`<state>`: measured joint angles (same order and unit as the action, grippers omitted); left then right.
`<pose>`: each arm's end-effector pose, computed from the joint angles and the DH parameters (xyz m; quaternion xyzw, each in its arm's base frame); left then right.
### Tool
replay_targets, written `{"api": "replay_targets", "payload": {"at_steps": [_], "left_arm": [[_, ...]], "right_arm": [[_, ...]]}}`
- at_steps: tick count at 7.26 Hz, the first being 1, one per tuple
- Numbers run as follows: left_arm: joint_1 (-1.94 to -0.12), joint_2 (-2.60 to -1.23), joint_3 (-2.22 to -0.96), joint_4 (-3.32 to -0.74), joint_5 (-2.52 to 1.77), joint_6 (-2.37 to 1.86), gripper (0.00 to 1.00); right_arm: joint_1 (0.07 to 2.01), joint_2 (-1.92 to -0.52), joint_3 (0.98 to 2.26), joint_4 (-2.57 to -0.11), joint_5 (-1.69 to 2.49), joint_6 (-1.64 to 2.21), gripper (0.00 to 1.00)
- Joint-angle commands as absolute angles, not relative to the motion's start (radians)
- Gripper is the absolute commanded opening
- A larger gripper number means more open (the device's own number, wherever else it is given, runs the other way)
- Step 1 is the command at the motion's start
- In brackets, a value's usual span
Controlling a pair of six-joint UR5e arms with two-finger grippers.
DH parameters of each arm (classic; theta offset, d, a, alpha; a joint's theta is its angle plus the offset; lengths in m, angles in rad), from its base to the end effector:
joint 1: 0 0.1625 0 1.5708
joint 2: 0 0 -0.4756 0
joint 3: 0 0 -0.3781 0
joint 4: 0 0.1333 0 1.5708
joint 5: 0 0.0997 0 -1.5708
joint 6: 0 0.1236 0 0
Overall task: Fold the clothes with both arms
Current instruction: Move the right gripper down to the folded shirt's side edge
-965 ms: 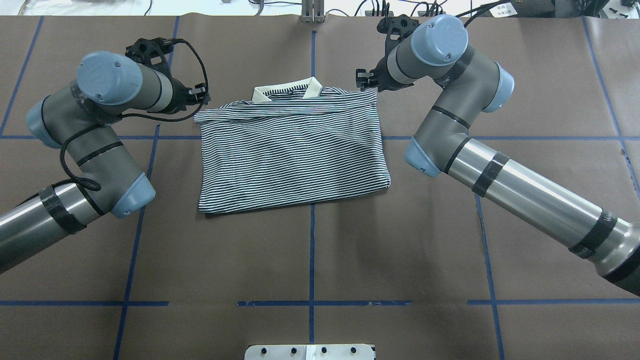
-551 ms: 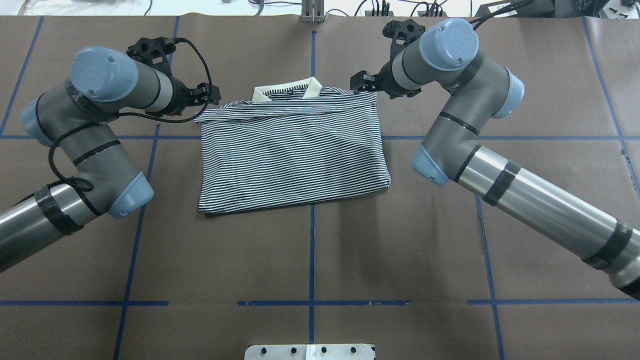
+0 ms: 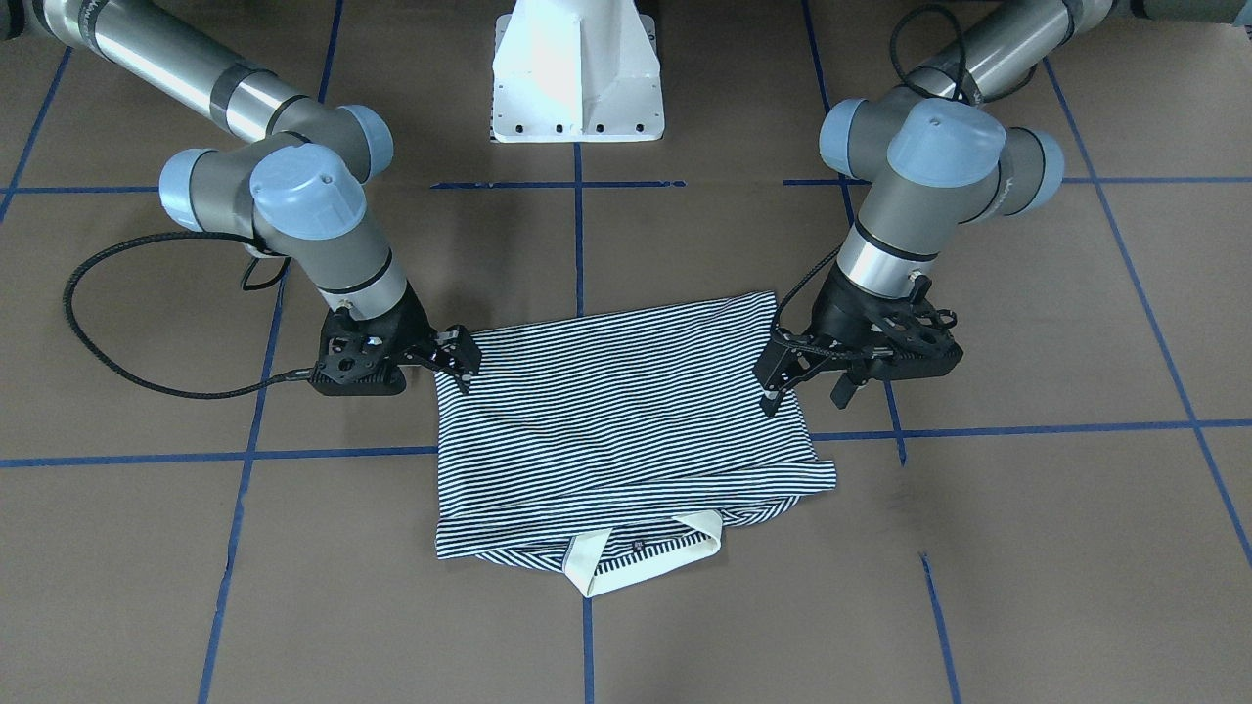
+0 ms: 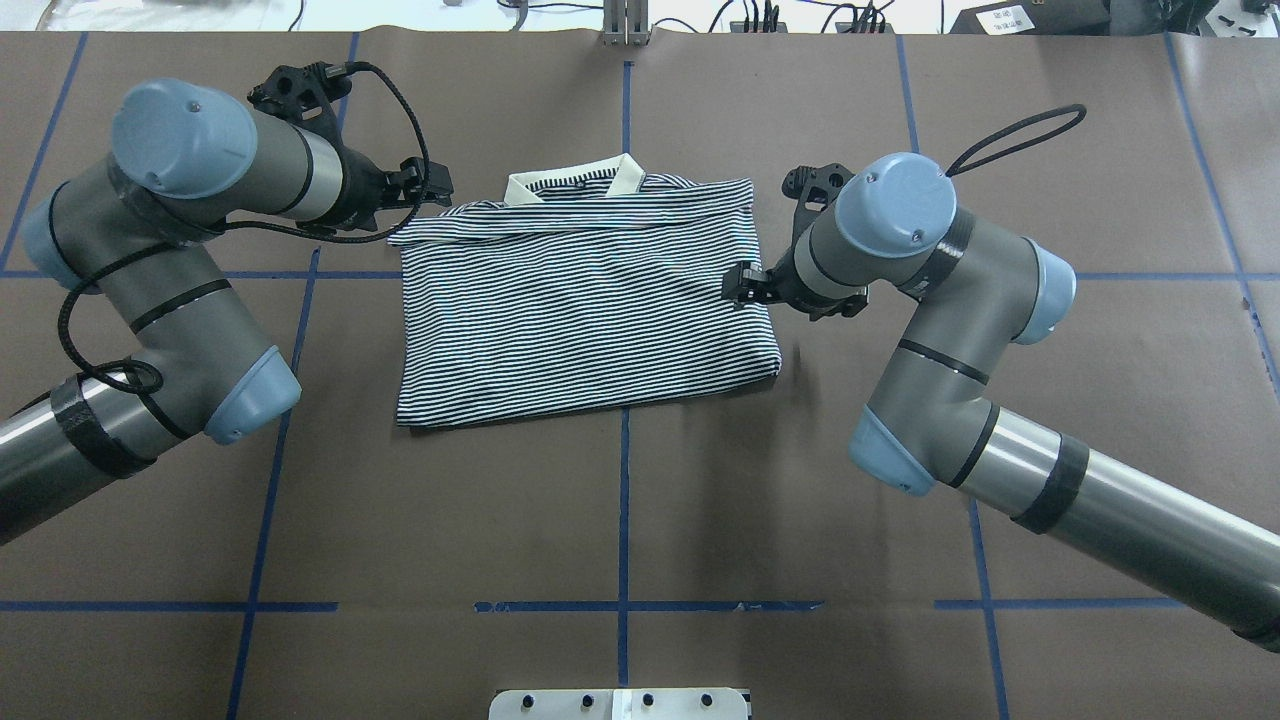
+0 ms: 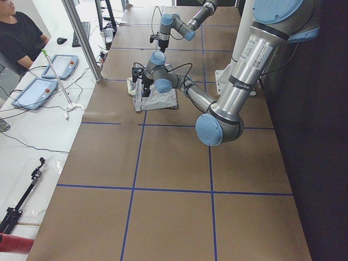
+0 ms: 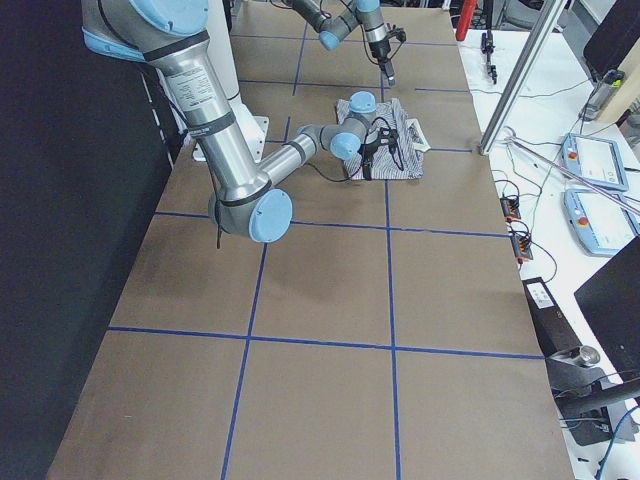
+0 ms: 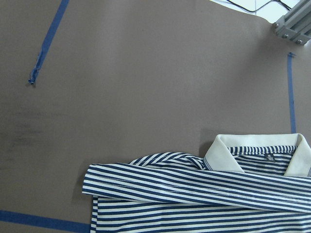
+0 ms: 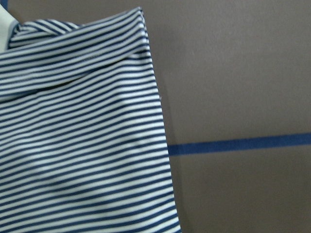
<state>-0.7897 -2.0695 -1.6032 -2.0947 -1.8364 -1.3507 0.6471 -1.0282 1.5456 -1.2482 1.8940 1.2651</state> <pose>0.4257 -0.5727 0.3608 0.1412 0.4920 -0.1767 0.8407 -0.5241 -0.5139 0.3868 0.0540 -0.4250 0.0884 0.8992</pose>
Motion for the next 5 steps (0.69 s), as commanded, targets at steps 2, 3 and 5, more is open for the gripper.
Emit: {"api": "replay_targets", "payload": {"at_steps": [2, 3, 5], "left_arm": [[-0.788, -2.069, -1.612, -2.095, -1.836, -1.355, 1.0], [-0.788, -2.069, -1.612, -2.095, -1.836, -1.355, 1.0], [-0.788, -2.069, -1.614, -2.095, -1.836, -1.355, 1.0]], "right_arm": [[0.606, -1.023, 1.543, -1.276, 1.861, 1.29, 0.98], [0.604, -1.025, 1.543, -1.276, 1.859, 1.292, 0.87], [0.6, -1.026, 1.542, -1.27, 1.859, 1.287, 0.3]]}}
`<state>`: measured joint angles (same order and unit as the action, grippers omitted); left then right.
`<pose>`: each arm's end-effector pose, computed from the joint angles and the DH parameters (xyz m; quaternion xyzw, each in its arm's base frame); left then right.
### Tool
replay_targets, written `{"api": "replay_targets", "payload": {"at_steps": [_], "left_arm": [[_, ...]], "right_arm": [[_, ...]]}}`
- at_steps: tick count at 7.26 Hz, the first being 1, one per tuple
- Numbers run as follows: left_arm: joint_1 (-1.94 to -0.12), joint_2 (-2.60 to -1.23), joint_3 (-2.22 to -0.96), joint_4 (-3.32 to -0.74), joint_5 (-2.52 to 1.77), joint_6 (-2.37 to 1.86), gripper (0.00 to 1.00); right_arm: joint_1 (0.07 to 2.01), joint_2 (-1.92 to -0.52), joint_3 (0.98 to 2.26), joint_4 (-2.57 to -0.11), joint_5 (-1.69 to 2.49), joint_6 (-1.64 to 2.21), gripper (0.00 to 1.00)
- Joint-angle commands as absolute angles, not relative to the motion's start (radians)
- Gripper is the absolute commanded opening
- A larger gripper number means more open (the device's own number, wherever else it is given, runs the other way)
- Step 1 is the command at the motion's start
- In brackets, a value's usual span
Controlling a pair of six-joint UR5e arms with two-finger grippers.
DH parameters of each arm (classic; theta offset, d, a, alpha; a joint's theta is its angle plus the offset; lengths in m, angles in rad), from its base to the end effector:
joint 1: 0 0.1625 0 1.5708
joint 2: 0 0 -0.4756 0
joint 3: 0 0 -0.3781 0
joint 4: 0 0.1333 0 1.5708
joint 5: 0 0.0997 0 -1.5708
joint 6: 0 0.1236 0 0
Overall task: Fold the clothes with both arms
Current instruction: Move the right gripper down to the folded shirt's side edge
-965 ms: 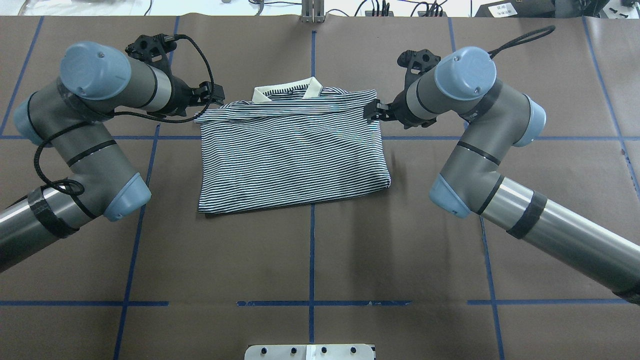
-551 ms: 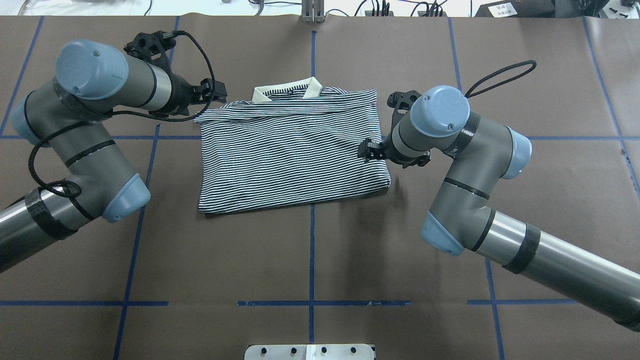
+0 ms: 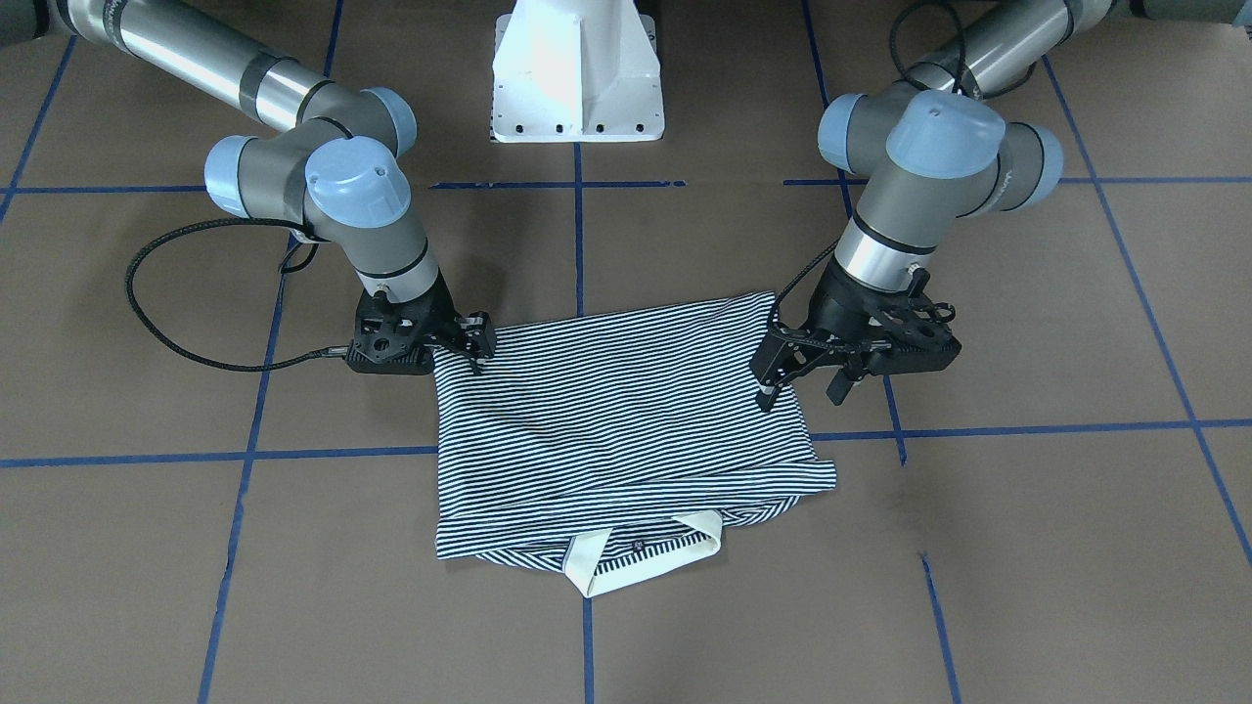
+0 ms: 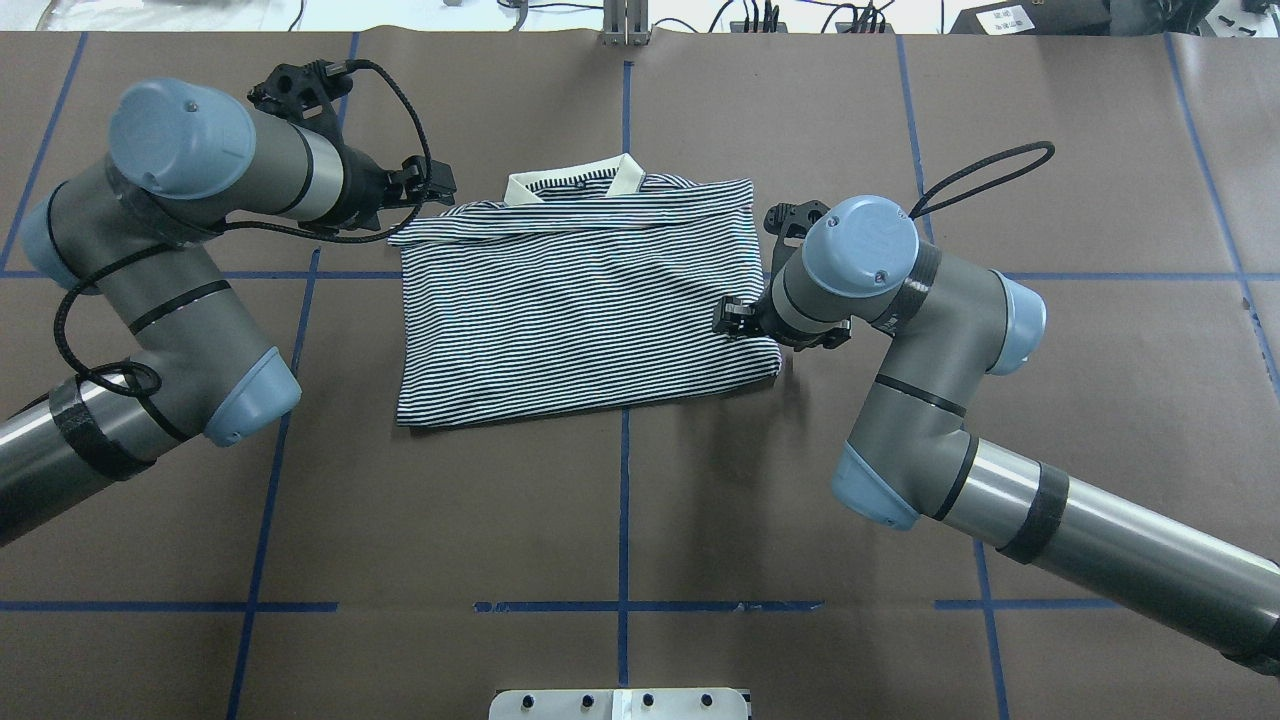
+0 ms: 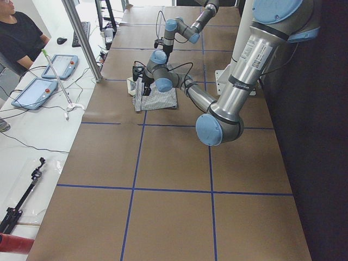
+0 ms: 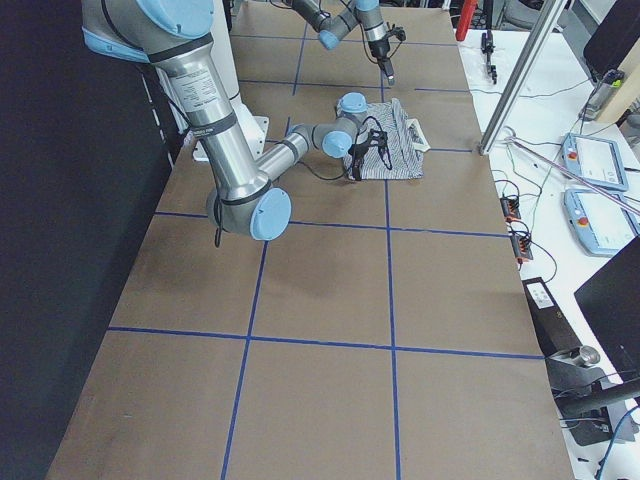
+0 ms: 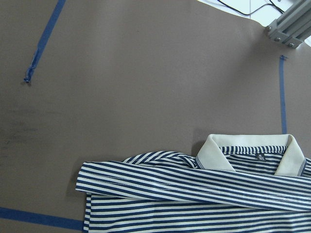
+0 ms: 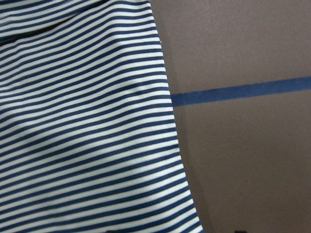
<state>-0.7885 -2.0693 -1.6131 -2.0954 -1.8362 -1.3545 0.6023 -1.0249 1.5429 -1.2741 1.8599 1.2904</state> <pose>0.4248 -0.5706 0.3561 0.1425 0.4961 -0.1765 0.8381 -0.5460 -0.4944 0.3905 0.0479 -0.4110 0.0893 0.9060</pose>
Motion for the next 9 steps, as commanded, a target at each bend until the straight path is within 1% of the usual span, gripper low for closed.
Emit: {"api": "replay_targets", "payload": {"at_steps": [1, 5, 7, 9], "left_arm": [[-0.788, -2.069, -1.614, -2.095, -1.836, -1.355, 1.0], [-0.787, -2.074, -1.614, -2.097, -1.836, -1.353, 1.0], [-0.787, -2.079, -1.626, -2.095, -1.836, -1.353, 1.0], [-0.787, -2.075, -1.629, -2.095, -1.836, -1.353, 1.0]], "right_arm": [[0.592, -1.026, 1.543, -1.269, 1.859, 1.282, 0.0], [0.581, -1.031, 1.545, -1.269, 1.859, 1.276, 0.0], [0.583, -1.051, 1.571, -1.276, 1.861, 1.278, 0.0], [0.551, -1.136, 1.67, -1.278, 1.861, 1.278, 0.0]]}}
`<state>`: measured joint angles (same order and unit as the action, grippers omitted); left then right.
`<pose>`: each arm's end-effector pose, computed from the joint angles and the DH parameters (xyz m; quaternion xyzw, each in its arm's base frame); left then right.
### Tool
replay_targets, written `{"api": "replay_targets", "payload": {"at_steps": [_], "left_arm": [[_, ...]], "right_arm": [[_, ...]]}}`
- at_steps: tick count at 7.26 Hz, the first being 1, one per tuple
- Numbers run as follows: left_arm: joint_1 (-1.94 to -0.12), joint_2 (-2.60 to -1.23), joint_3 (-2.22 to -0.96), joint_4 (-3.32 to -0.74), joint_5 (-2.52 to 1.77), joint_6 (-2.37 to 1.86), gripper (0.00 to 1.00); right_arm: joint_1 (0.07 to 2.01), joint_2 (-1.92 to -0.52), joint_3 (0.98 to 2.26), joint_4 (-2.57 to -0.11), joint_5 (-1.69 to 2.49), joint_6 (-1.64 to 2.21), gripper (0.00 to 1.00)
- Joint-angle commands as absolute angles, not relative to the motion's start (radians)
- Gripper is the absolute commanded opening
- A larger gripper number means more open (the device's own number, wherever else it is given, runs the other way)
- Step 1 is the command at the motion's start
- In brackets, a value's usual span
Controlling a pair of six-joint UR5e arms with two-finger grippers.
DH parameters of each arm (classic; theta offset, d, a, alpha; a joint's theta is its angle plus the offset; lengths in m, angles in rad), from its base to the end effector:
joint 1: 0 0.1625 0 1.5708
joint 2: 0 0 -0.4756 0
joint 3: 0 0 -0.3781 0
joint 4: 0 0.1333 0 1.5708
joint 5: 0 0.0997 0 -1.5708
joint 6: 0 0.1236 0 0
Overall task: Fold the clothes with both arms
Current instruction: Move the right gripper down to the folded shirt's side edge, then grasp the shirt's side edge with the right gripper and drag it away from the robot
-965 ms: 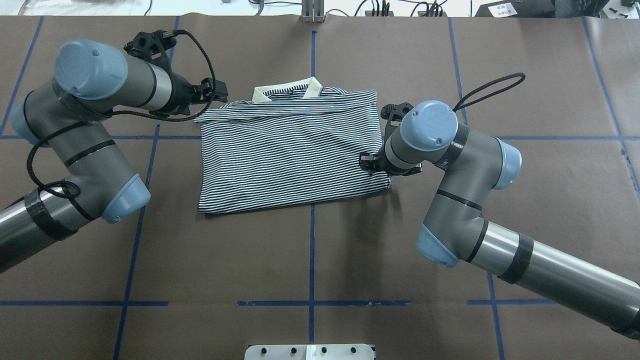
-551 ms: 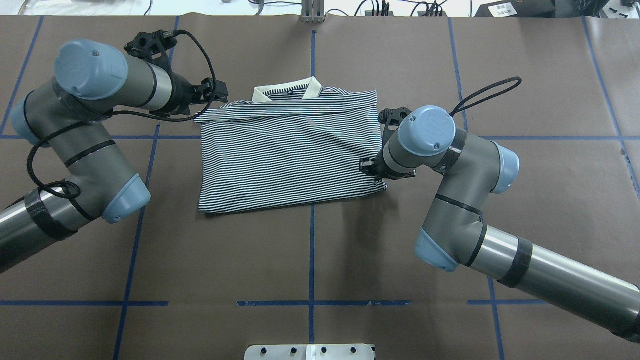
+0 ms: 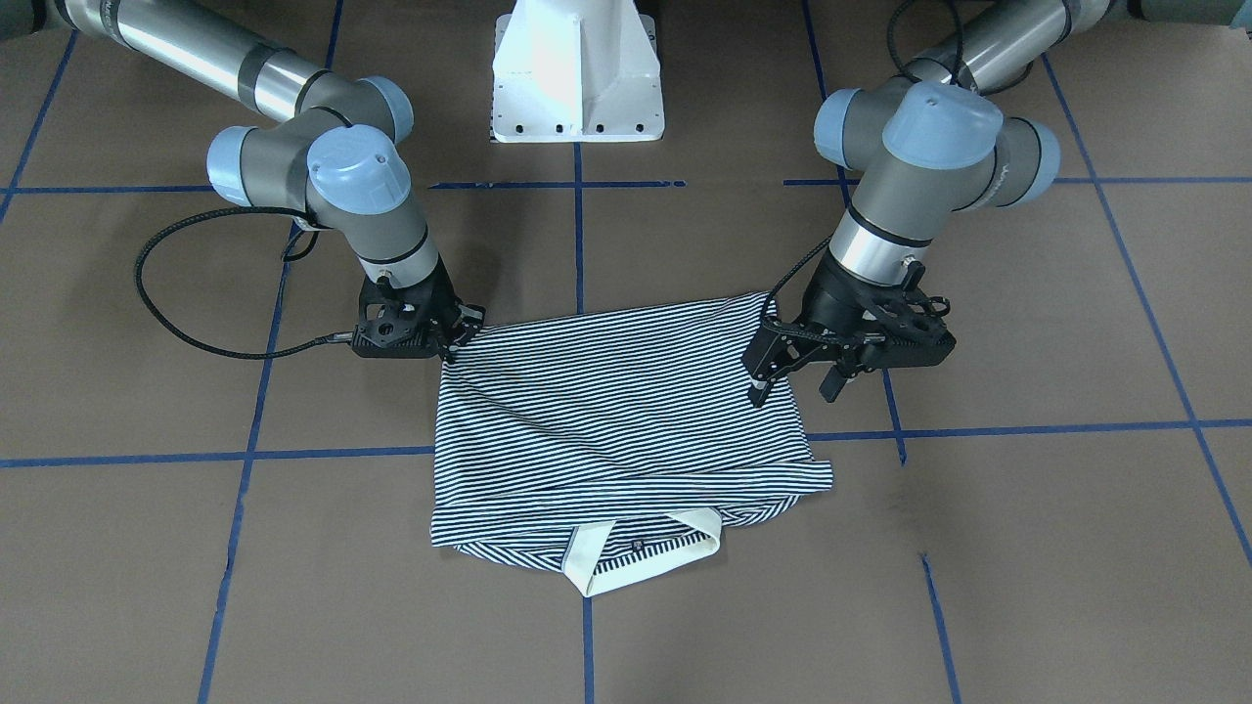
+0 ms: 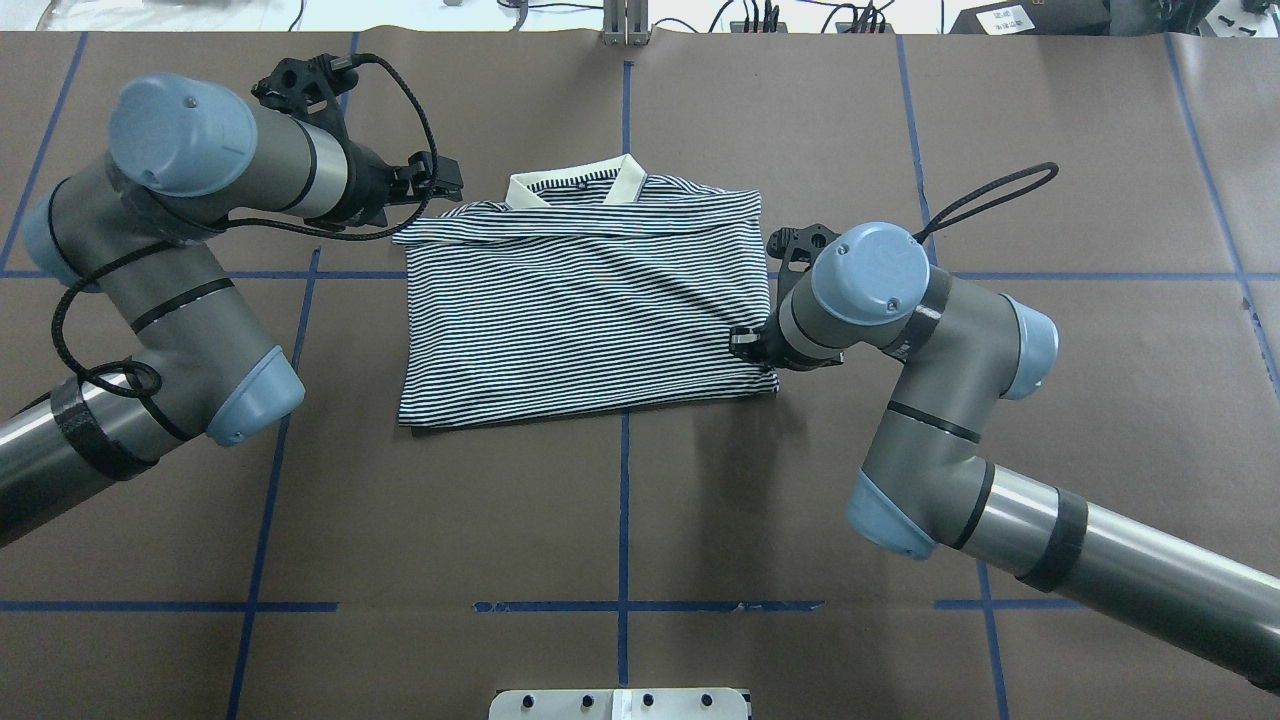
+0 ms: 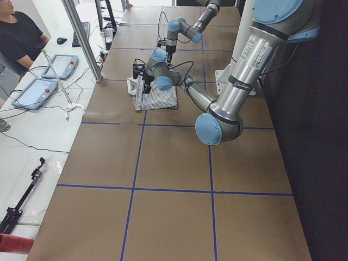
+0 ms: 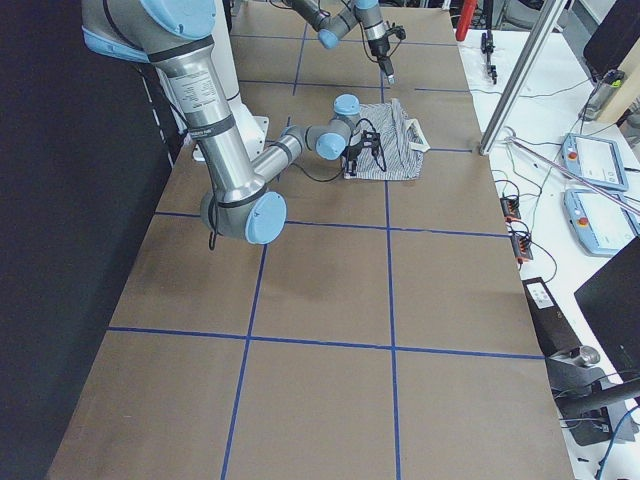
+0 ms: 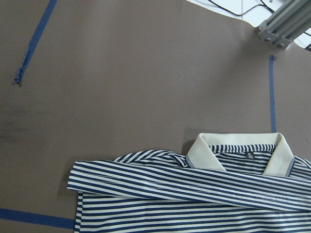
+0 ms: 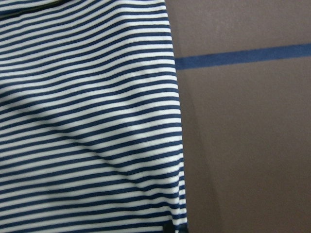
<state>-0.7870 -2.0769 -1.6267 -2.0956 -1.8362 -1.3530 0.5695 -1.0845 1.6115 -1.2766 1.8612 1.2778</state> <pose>0.4245 -0.5687 0.3442 0.1475 0.5037 -0.1726 0.8335 -0.5398 -0.4619 0.4005 0.0446 -0.4142 0.0678 0.9065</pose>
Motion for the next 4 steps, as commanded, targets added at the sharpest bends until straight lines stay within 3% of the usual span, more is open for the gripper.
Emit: {"api": "replay_targets", "payload": {"at_steps": [1, 4], "left_arm": [[-0.787, -2.072, -1.629, -2.095, -1.836, -1.353, 1.0], [-0.785, -2.071, -1.631, -2.097, -1.836, -1.353, 1.0]], "right_arm": [[0.534, -1.194, 1.737, -1.278, 1.862, 1.281, 0.0], [0.477, -1.373, 2.038, -1.452, 1.934, 1.292, 0.0]]}}
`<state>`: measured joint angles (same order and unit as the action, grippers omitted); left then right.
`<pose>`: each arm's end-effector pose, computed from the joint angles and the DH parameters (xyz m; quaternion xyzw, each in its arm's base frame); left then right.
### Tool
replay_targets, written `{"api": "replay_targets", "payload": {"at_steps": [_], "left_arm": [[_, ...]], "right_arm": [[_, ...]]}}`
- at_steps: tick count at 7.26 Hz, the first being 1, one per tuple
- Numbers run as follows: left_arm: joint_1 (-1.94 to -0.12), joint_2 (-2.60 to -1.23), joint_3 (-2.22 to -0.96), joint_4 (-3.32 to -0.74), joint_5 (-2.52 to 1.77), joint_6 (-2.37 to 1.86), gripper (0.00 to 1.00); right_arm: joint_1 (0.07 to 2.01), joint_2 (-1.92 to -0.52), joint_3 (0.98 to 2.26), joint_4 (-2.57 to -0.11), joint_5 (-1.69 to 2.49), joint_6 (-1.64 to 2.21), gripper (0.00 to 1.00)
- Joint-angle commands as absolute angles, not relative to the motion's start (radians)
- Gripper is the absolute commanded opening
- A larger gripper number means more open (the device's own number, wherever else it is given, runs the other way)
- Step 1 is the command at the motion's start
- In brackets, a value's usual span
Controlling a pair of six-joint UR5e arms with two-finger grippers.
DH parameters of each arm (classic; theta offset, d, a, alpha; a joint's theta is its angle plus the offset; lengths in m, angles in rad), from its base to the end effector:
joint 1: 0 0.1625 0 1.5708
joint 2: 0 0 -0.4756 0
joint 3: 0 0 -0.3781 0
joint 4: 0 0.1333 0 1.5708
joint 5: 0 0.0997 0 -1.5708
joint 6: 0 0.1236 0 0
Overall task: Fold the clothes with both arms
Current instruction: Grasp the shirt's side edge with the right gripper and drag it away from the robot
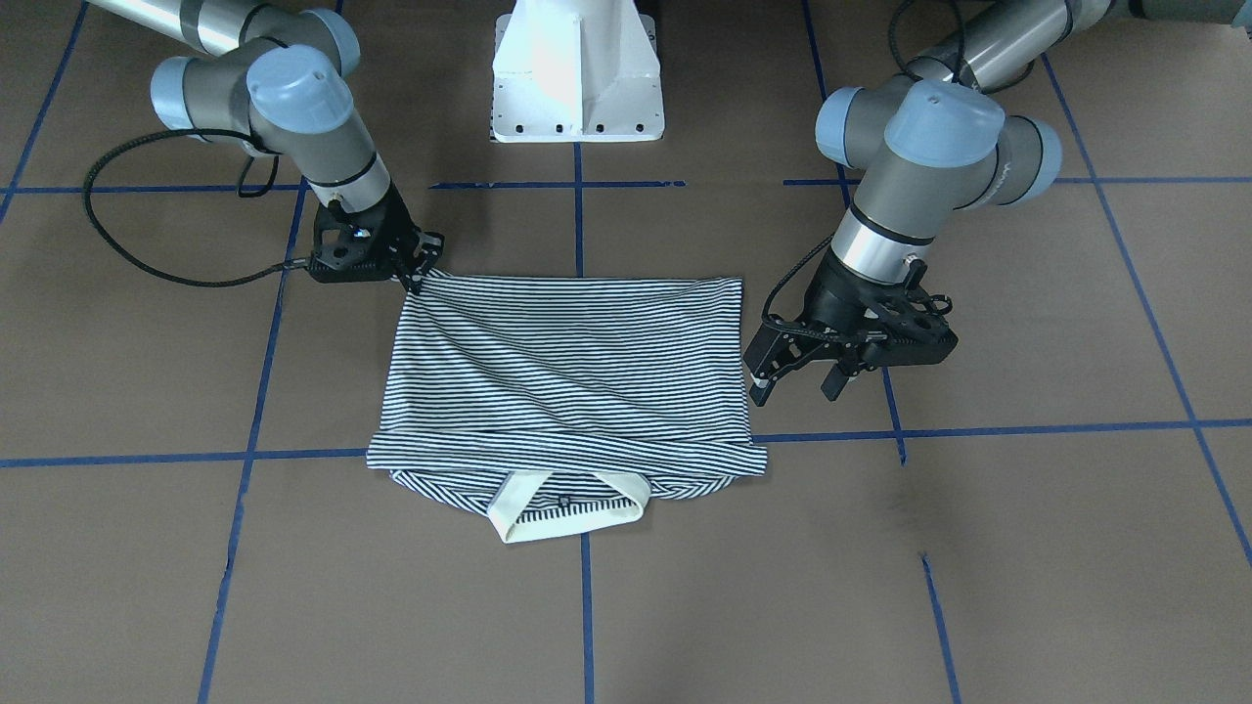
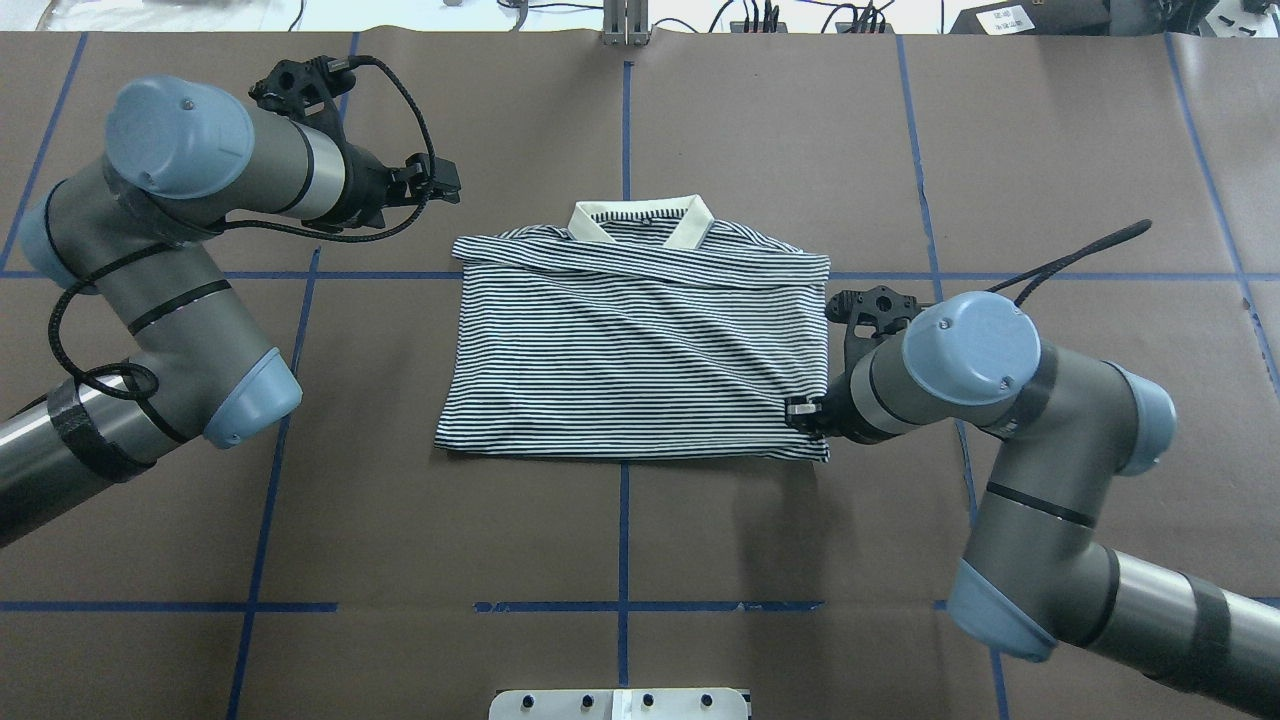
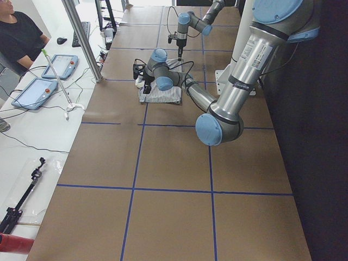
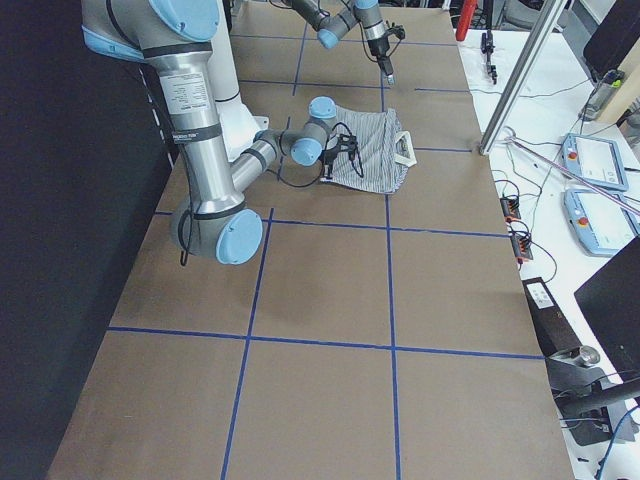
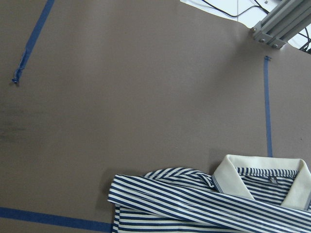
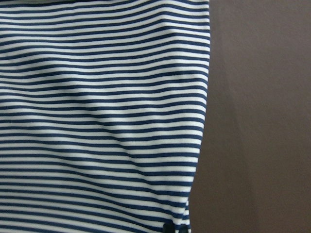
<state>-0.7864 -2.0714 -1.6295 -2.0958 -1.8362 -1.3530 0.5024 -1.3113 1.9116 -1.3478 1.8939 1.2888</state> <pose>0.4236 -0.5673 0.3468 0.1468 0.5029 -0.1726 0.8341 -0.4698 -0.3655 0.4151 0.0147 -0.4213 0.0355 0.9061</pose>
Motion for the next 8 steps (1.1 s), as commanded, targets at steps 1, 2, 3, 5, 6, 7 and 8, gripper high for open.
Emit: {"api": "replay_targets", "payload": {"at_steps": [1, 2, 3, 5, 6, 7, 8], "left_arm": [[-0.785, -2.071, -1.637, -2.095, -1.836, -1.354, 1.0], [-0.782, -2.071, -1.644, -2.095, -1.836, -1.355, 1.0], [-0.775, -2.071, -1.649, -2.095, -1.838, -1.356, 1.0], [-0.752, -2.072, -1.669, -2.091, -1.847, -1.362, 1.0], [-0.72, -2.071, -1.681, -2.091, -1.847, -1.403, 1.0], [-0.669, -2.071, -1.699, -2.06, -1.845, -1.501, 1.0], [-0.594, -2.053, -1.795, -1.93, -1.836, -1.62, 1.0]], "right_arm": [[0.441, -1.388, 2.093, -1.55, 1.957, 1.293, 0.0], [0.396, -1.403, 2.108, -1.607, 1.96, 1.295, 0.0], [0.378, -1.414, 2.121, -1.656, 1.988, 1.293, 0.0], [0.365, -1.414, 2.132, -1.681, 1.976, 1.296, 0.99], [0.365, -1.401, 2.134, -1.677, 1.97, 1.302, 1.0], [0.367, -1.382, 2.138, -1.672, 1.964, 1.313, 1.0], [0.403, -1.359, 2.144, -1.667, 1.948, 1.31, 1.0]]}}
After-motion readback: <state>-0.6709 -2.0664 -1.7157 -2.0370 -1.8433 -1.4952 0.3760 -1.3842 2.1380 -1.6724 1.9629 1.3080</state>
